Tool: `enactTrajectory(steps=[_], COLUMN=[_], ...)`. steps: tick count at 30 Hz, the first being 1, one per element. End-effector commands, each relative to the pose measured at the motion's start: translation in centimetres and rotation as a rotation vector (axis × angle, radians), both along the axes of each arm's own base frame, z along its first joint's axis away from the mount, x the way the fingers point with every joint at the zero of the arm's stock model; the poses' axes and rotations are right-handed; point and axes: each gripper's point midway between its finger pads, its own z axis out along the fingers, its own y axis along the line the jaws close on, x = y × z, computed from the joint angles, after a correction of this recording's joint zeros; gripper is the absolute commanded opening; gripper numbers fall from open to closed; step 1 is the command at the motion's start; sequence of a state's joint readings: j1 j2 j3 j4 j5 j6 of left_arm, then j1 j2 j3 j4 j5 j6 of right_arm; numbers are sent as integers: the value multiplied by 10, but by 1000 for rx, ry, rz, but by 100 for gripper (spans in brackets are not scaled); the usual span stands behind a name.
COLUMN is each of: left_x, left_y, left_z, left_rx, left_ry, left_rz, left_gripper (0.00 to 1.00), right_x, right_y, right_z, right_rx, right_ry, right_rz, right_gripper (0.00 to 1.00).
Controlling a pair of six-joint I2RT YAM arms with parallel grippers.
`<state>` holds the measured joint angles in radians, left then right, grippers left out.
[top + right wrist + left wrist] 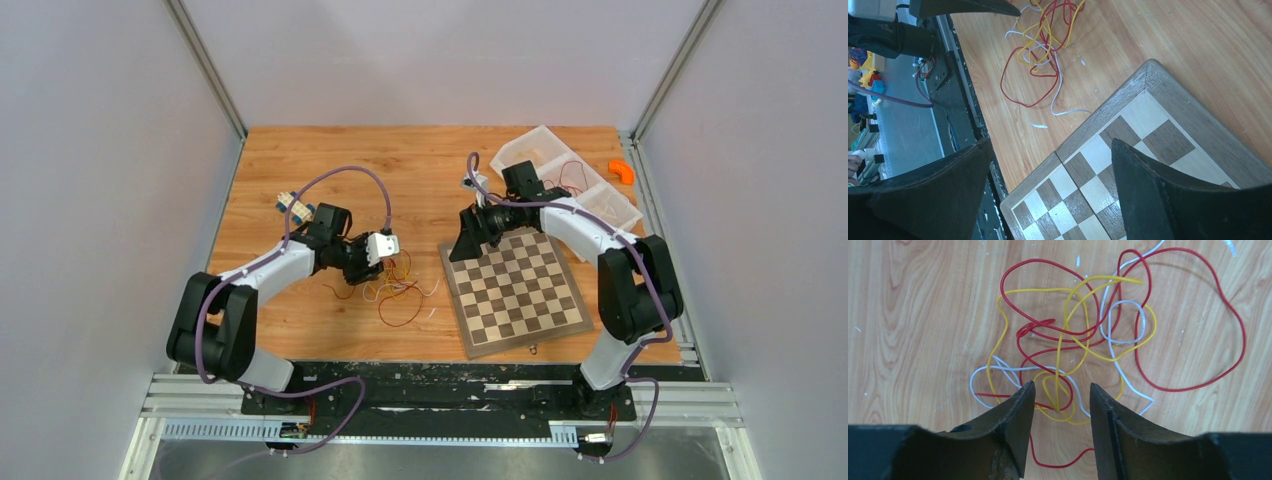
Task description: Untangle the cables
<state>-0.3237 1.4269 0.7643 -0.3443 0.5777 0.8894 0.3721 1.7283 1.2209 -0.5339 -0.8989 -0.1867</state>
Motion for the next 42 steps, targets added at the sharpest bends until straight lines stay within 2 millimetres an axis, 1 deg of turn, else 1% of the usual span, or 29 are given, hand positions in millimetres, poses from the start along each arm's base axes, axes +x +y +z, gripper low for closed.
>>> enactTrajectory(steps=[1, 3, 4, 5, 6, 8, 9, 10, 11, 12, 13, 14, 15, 16, 18, 20, 21, 23, 26, 29, 31, 33, 36, 37, 38, 39, 40, 41, 42], left_x=[13, 14, 14, 14, 12, 7, 6, 2, 7, 1, 8, 3, 8, 3, -1, -3, -4, -4, -6, -10, -13, -16, -18, -16, -15, -12, -9, -3, 2], left_y=[-6, -7, -8, -8, -9, -9, -9, -7, -3, -2, 4, 5, 9, 9, 9, 6, 5, 3, 0, -2, -4, -6, -2, -1, 4, 7, 15, 21, 31], left_z=[8, 8, 9, 13, 15, 27, 40, 45, 65, 73, 95, 103, 123, 130, 156, 180, 186, 204, 229, 244, 255, 268, 300, 320, 331, 353, 365, 387, 401], left_rx=[1, 1, -4, -9, -16, -31, -45, -58, -84, -115, -144, -171, -199, -214, -260, -312, -339, -384, -437, -478, -508, -546, -628, -661, -706, -745, -791, -824, -862], left_ry=[-21, -18, -19, -27, -26, -35, -62, -39, -70, -32, -64, -25, -46, -26, -40, -54, -34, -46, -56, -25, -12, -3, -9, -44, -16, -49, -25, -66, -74], left_rz=[-42, -45, -47, -50, -55, -58, -52, -34, -7, 14, 46, 75, 108, 113, 139, 161, 190, 221, 236, 270, 277, 288, 332, 331, 364, 359, 401, 406, 440], left_gripper=[50, 41, 32, 27, 16, 2, 0, 0, 0, 0, 0, 0, 0, 0, 0, 0, 0, 0, 0, 0, 0, 0, 0, 0, 0, 0, 0, 0, 0], right_x=[2, 1, 1, 1, 0, 0, 0, 0, 0, -1, -2, -3, -5, -6, -10, -15, -16, -24, -11, 0, 3, 3, 4, 4, 3, 2, -1, -5, -8], right_y=[2, 1, 0, 0, 0, 0, 0, 1, 1, 4, 8, 14, 22, 32, 56, 85, 100, 130, 165, 186, 197, 205, 208, 208, 207, 207, 206, 206, 205], right_z=[18, 18, 18, 19, 20, 26, 29, 34, 40, 48, 57, 67, 76, 88, 112, 135, 145, 158, 171, 181, 178, 165, 131, 117, 103, 87, 72, 59, 44], right_rx=[32, 32, 32, 33, 33, 39, 44, 53, 69, 92, 123, 151, 177, 210, 275, 344, 372, 438, 503, 558, 574, 577, 542, 524, 503, 479, 459, 443, 424], right_ry=[-98, -99, -100, -104, -108, -134, -149, -172, -199, -224, -262, -303, -357, -421, -559, -690, -742, -810, -900, -922, -920, -894, -839, -816, -793, -765, -737, -715, -690], right_rz=[20, 21, 19, 21, 22, 29, 35, 44, 52, 67, 83, 96, 108, 124, 151, 183, 191, 214, 165, 112, 94, 98, 97, 96, 99, 106, 118, 133, 146], right_gripper=[87, 87, 87, 87, 87, 87, 87, 87, 88, 88, 89, 91, 93, 96, 100, 100, 100, 100, 100, 99, 89, 68, 38, 31, 26, 23, 20, 18, 16])
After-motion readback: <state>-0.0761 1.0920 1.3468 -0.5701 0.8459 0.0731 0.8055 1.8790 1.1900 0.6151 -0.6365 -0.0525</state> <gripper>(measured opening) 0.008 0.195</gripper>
